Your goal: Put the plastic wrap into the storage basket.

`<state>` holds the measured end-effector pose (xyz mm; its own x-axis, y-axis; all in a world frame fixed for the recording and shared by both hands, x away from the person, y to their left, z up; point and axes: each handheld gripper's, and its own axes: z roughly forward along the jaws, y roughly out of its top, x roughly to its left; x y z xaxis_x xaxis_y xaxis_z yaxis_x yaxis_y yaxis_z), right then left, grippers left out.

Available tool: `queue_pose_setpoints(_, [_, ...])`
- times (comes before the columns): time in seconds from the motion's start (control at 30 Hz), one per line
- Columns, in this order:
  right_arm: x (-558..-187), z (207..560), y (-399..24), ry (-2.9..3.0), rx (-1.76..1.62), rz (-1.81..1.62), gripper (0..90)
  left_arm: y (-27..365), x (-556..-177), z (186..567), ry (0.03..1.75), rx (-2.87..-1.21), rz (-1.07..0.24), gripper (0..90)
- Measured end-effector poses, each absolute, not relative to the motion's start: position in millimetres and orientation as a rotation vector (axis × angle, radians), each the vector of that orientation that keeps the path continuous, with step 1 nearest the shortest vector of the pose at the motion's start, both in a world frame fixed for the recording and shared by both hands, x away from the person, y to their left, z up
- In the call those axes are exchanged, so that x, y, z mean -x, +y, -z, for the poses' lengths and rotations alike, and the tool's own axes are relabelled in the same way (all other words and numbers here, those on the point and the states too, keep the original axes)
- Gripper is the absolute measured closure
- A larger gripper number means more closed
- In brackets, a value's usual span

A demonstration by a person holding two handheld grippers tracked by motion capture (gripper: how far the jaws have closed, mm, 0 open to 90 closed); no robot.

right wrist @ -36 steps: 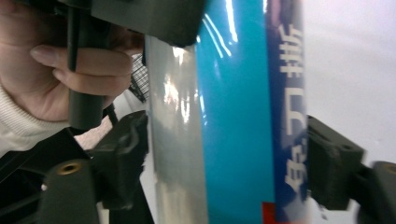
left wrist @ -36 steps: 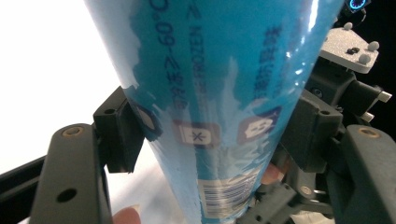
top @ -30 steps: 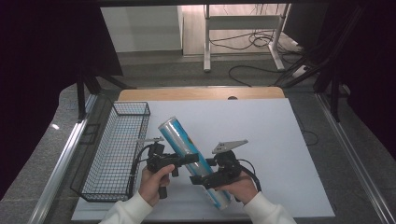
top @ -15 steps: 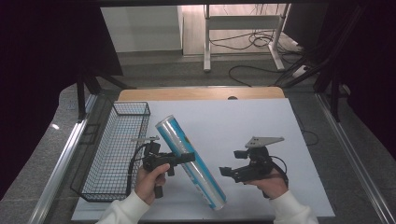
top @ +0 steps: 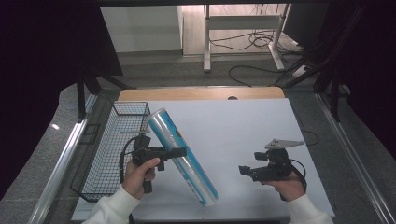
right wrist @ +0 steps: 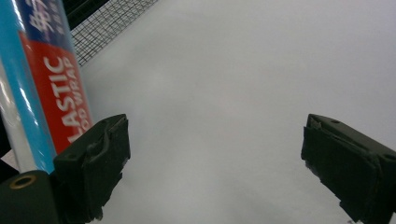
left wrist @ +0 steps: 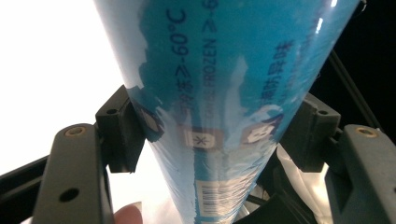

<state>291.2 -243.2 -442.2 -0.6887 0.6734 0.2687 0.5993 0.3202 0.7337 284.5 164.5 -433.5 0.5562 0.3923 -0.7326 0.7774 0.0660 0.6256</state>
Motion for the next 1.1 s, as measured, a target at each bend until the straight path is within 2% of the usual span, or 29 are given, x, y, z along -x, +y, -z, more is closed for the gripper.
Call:
queue_pose_setpoints(0.63, [-292,450,-255,2.519,-1.196,-1.257,9.2,238,-285,356,1.149,-1.662,0.177,32.2])
queue_pose_setpoints(1.1, [-294,452,-255,2.534,-1.207,-1.241,9.4,294,-287,328,1.234,-1.732,0.045,32.2])
